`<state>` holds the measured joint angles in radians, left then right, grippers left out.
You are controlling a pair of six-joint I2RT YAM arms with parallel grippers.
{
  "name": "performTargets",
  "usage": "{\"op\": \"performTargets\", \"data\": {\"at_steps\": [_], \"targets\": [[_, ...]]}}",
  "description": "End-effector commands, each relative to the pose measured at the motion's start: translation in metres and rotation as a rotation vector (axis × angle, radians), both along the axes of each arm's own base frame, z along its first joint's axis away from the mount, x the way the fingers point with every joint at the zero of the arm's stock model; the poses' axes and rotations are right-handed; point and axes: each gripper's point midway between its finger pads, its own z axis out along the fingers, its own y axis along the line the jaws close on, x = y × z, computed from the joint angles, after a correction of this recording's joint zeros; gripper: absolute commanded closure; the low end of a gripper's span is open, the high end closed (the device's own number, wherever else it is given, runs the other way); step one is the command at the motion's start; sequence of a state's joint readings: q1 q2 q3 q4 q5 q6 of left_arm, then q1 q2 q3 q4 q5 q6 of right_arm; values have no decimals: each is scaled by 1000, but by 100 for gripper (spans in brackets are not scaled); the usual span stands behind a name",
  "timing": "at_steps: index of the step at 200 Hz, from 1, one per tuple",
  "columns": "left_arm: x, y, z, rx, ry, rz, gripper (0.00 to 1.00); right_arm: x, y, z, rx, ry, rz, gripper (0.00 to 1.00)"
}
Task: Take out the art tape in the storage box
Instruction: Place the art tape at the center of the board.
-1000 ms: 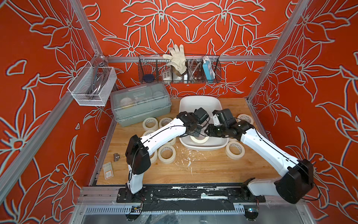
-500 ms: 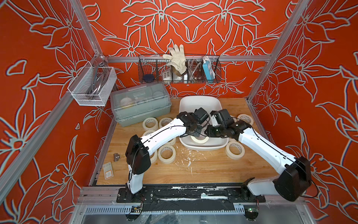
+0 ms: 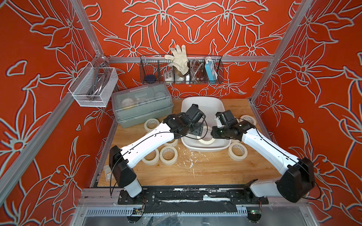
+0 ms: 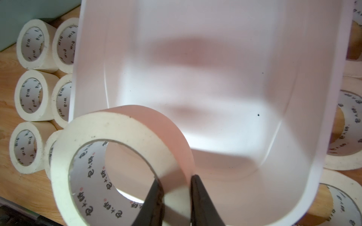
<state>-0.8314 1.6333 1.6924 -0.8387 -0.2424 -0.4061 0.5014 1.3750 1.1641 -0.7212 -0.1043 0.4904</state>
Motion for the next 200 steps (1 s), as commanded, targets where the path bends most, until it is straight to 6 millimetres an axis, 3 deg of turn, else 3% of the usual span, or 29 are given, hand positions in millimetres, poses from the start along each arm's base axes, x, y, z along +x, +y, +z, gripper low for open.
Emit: {"op": "performTargets", "data": {"at_steps": [1,47,82,106,138,175,200], "targets": [[4,11,6,34,-47,33,16,8,-21,21,-28,-58,-39,100],[5,23,8,29,-89,64,8,10,-76,26,-15,-82,-189,100],[8,25,-1,44,-77,77,6,1,-142,23,-49,-153,-497,100],[9,24,-7,53,-65,77,6,-19,-191,26,-118,-220,-763,100],[11,23,-13,60,-48,79,6,-51,-239,20,-172,-251,-1054,100],[12,21,-19,65,-33,78,6,-85,-278,7,-175,-267,-1316,100],[12,19,-21,66,-25,72,6,-102,-292,-17,-103,-236,-1480,100]]}}
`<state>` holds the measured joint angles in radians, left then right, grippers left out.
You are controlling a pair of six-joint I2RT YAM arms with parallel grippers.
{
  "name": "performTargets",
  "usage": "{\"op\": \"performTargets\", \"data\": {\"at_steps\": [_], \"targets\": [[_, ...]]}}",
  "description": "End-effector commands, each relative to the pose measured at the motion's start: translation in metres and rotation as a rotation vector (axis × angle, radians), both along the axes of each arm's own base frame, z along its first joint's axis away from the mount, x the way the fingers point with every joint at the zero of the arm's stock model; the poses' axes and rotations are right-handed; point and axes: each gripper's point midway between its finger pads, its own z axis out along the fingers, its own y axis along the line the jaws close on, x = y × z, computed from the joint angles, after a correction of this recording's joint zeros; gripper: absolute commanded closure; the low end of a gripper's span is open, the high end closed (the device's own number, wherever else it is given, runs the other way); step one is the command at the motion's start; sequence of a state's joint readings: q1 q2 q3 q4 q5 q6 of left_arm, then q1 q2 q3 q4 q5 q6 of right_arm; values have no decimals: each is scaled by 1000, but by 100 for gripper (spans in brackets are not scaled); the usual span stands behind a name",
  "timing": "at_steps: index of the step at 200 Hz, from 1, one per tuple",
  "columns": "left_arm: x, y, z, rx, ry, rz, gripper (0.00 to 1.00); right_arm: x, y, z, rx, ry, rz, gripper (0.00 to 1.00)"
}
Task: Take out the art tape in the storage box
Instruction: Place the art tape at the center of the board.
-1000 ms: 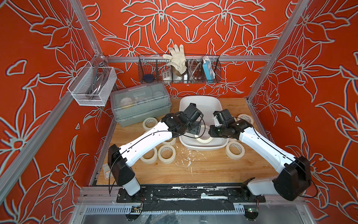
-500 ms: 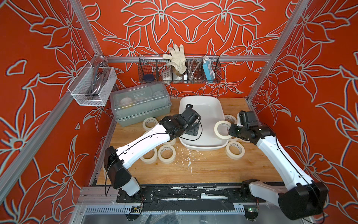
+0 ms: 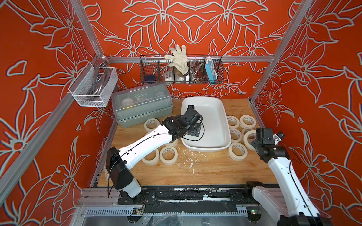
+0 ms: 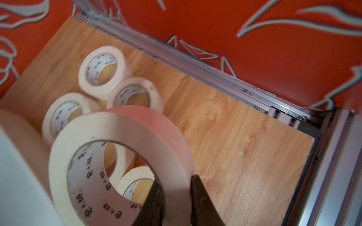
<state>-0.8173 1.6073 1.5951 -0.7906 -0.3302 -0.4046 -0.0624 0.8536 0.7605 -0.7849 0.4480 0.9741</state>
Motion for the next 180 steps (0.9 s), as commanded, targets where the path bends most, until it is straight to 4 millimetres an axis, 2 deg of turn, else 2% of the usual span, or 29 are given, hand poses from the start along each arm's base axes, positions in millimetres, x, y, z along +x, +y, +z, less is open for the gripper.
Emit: {"op": "performTargets", "data": {"at_steps": [1,22,60,118,180], "targets": [[3,-2,-4,2,9,3,6,-18,-21,-13,49,-74,-218,100],[3,-4,-6,-2,17,-3,6,-24,-28,-33,121,-96,-316,100],[3,-6,-9,-7,26,-8,6,-28,-39,-53,121,-87,-406,100],[2,-5,-13,-2,33,-3,6,-20,-36,-88,201,-13,-443,100],[2,-4,-16,5,39,1,7,-8,-36,-111,235,43,-449,100]]}}
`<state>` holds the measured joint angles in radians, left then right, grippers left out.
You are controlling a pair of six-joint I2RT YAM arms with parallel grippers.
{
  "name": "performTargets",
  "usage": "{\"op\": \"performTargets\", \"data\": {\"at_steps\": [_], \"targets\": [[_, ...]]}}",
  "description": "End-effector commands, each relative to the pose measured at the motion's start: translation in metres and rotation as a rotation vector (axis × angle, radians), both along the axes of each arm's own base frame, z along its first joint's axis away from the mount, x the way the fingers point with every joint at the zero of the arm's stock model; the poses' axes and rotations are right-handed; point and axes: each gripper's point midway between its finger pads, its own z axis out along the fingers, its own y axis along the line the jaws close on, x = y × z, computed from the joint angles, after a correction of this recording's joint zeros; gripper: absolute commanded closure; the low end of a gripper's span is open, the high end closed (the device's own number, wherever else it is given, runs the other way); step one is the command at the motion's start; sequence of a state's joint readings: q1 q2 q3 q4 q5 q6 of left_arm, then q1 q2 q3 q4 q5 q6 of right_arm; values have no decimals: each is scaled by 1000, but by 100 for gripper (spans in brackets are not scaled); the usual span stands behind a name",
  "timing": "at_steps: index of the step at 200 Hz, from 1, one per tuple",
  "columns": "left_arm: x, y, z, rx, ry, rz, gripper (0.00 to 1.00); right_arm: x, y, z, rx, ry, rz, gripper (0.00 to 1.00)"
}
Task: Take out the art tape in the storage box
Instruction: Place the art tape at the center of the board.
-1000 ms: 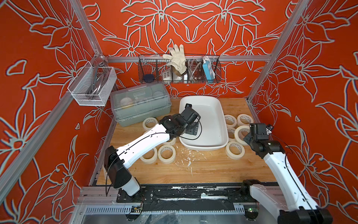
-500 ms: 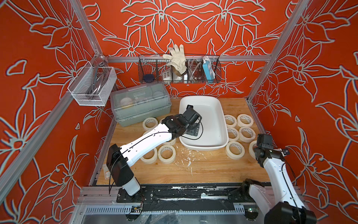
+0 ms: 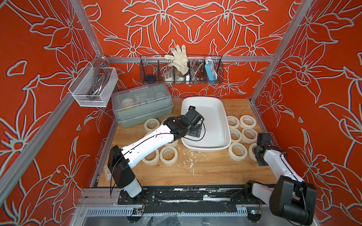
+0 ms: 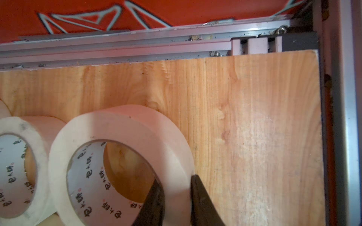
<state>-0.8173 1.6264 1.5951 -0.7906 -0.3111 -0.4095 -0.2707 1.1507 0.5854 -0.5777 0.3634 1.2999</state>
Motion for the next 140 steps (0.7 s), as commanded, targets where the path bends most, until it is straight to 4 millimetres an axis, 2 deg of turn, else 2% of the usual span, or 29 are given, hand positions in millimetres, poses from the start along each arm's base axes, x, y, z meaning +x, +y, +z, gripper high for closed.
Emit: {"op": "performTargets", "data": {"at_steps": [1,13,33,72,92,117,140], "targets": [[2,0,-7,5,14,8,7,9,-4,-2,2,-39,-24,100],[2,0,-7,6,13,9,7,13,-2,-6,16,-45,-7,90],[2,2,-7,8,12,11,7,20,1,-10,32,-55,22,65],[2,4,-6,13,7,18,7,26,2,-3,30,-65,67,34],[3,5,-2,14,-5,21,7,34,1,14,10,-74,126,26],[5,8,3,11,-22,30,7,57,4,49,-21,-155,250,14],[9,11,8,11,-42,39,6,81,10,82,-35,-245,357,12]]}}
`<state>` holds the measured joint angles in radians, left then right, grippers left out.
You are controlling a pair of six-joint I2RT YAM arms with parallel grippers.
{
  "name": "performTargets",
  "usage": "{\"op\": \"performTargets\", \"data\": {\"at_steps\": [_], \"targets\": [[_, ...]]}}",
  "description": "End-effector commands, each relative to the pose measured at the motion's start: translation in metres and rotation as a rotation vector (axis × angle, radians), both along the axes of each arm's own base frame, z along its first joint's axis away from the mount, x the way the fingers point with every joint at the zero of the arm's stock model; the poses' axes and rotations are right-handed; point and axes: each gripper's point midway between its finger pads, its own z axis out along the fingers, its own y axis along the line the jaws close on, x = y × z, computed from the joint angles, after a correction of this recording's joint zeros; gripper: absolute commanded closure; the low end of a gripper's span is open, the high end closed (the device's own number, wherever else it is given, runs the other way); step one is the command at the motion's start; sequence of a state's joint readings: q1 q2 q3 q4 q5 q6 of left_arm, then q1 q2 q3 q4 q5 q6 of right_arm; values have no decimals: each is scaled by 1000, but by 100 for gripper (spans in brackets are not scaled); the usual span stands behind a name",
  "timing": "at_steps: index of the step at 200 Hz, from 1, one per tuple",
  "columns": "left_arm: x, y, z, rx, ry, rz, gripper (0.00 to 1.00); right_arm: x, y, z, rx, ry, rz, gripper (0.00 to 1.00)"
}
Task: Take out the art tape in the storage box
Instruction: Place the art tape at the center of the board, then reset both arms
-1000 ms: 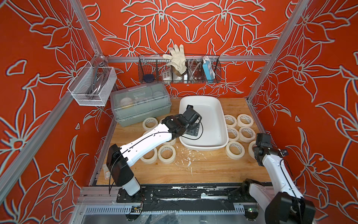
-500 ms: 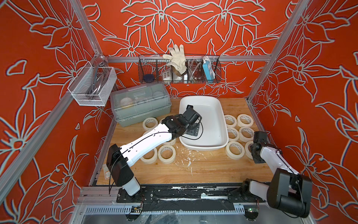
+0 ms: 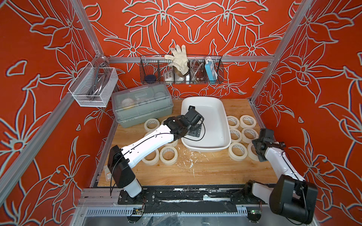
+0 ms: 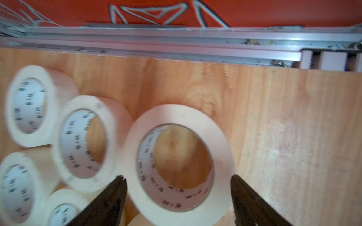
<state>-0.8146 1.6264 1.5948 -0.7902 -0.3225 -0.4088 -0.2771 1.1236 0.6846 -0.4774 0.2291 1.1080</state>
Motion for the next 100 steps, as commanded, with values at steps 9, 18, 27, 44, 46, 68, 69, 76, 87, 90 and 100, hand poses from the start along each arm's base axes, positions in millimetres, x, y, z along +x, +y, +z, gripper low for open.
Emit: {"op": "performTargets", "data": {"at_steps": [9,18,27,44,46,68,69,76,87,90,100], "targets": [[10,10,11,5,-48,37,6,35,9,50,-35,-113,190,14],[12,14,13,8,-60,46,6,47,14,61,-33,-141,254,17],[15,17,16,4,-74,53,6,57,20,69,-22,-157,306,18],[21,24,21,-14,-92,64,5,75,31,88,-28,-204,411,19],[21,24,21,-16,-94,63,5,78,33,90,-30,-212,426,20],[28,38,26,-50,-130,74,4,98,52,111,-55,-274,563,22],[28,39,26,-51,-131,75,4,99,53,112,-57,-277,569,22],[31,47,27,-60,-147,89,4,104,60,117,-69,-295,617,22],[34,60,29,-70,-171,110,5,109,68,124,-93,-316,679,22],[34,64,28,-69,-176,117,5,110,70,125,-100,-319,690,22],[37,82,30,-65,-201,154,5,112,72,129,-138,-330,709,22]]}}
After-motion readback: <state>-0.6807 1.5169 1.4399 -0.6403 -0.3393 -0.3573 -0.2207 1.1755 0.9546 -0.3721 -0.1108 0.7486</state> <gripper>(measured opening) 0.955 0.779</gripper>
